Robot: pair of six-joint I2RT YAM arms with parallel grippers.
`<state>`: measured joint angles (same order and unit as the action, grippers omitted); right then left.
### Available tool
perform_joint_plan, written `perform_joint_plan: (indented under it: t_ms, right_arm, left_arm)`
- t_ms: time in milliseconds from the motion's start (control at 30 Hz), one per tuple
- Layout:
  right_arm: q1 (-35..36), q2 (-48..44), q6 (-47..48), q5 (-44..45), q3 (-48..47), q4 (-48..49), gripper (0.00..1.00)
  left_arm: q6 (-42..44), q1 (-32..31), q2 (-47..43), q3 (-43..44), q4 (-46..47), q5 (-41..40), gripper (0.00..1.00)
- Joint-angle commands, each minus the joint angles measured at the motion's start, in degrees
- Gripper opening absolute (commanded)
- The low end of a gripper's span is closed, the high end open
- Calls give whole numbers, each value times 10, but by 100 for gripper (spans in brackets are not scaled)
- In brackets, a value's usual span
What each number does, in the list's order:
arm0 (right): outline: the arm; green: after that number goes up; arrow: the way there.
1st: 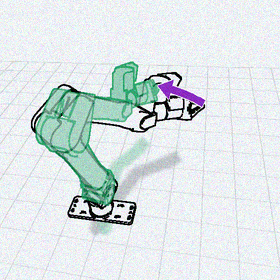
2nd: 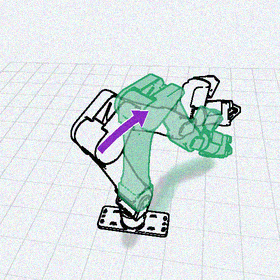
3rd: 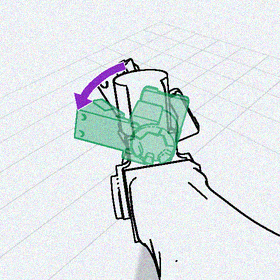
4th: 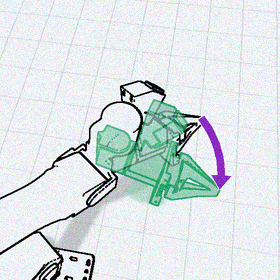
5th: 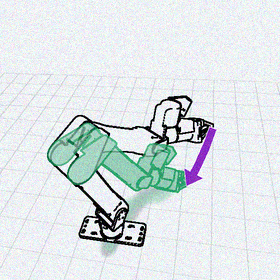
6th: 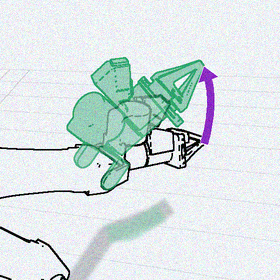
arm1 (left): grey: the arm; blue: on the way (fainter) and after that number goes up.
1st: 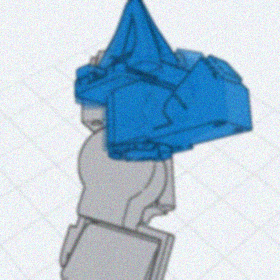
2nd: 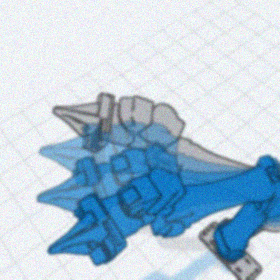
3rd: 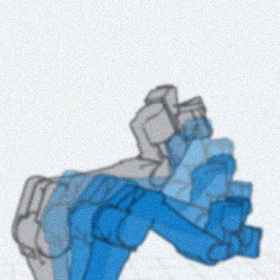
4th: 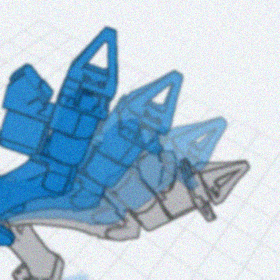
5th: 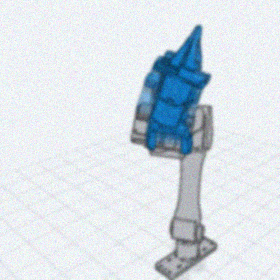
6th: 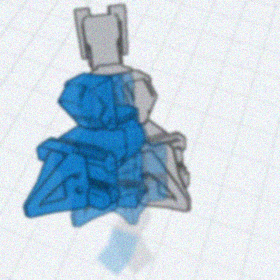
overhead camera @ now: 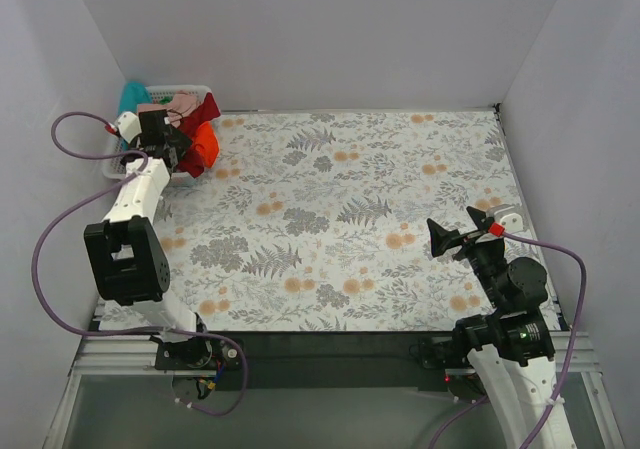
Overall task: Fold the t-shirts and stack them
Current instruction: Grab the tshirt from the pile
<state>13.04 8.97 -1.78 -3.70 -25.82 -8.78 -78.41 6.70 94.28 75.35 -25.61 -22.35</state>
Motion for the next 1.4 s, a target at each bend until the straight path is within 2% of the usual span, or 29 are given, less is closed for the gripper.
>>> perform_joint_plan:
  t_ms: [0, 167, 233, 300, 333, 433, 600, 733, 800, 867, 900, 967, 1033, 1133, 1233, 1267, 1333, 1367]
  right_arm:
    - [8, -5, -6, 1, 2, 30, 98]
    - [12, -3, -4, 4, 3, 31, 98]
    - [12, -3, -5, 1, 3, 31, 98]
    - [12, -1, -4, -2, 4, 31, 98]
    - [11, 0, -5, -3, 4, 30, 98]
    - [12, 5, -6, -5, 4, 30, 98]
    - [13, 17, -9, -16, 3, 31, 98]
    - [13, 21, -9, -18, 2, 31, 98]
    - [12, 21, -9, -20, 2, 30, 98]
    - [14, 22, -9, -21, 2, 31, 98]
    - [13, 25, -9, -21, 2, 31, 98]
    - [14, 28, -9, -23, 3, 30, 98]
    - [15, 30, -9, -25, 2, 31, 98]
    - [14, 30, -9, -26, 3, 31, 98]
    - [15, 30, -9, -27, 2, 30, 98]
    - [15, 30, -9, -29, 2, 31, 98]
    - [14, 30, -9, -32, 2, 31, 98]
    - [15, 31, -9, -35, 2, 31, 98]
  left_arm:
    - [-1, 27, 28, 41, 21, -26, 98]
    - [1, 52, 95, 86, 28, -32, 97]
    - [3, 55, 105, 95, 28, -37, 90]
    - [6, 57, 103, 96, 29, -42, 79]
    - [6, 57, 99, 96, 29, -50, 59]
    - [20, 56, 66, 90, 36, -77, 35]
    - [46, 56, 12, 90, 39, -126, 33]
    - [69, 56, -30, 92, 59, -145, 28]
    - [83, 54, -42, 110, 66, -152, 19]
    - [105, 51, -39, 155, 64, -164, 15]
    - [112, 49, -38, 170, 64, -166, 8]
    - [125, 39, -35, 219, 63, -160, 0]
    - [126, 37, -32, 264, 51, -134, 0]
    - [157, 5, -26, 307, 47, -98, 0]
    - [241, -62, -11, 380, 61, -95, 0]
    - [264, -109, -9, 413, 63, -88, 0]
    - [263, -137, -8, 444, 64, -54, 0]
    - [259, -162, -9, 455, 63, -7, 0]
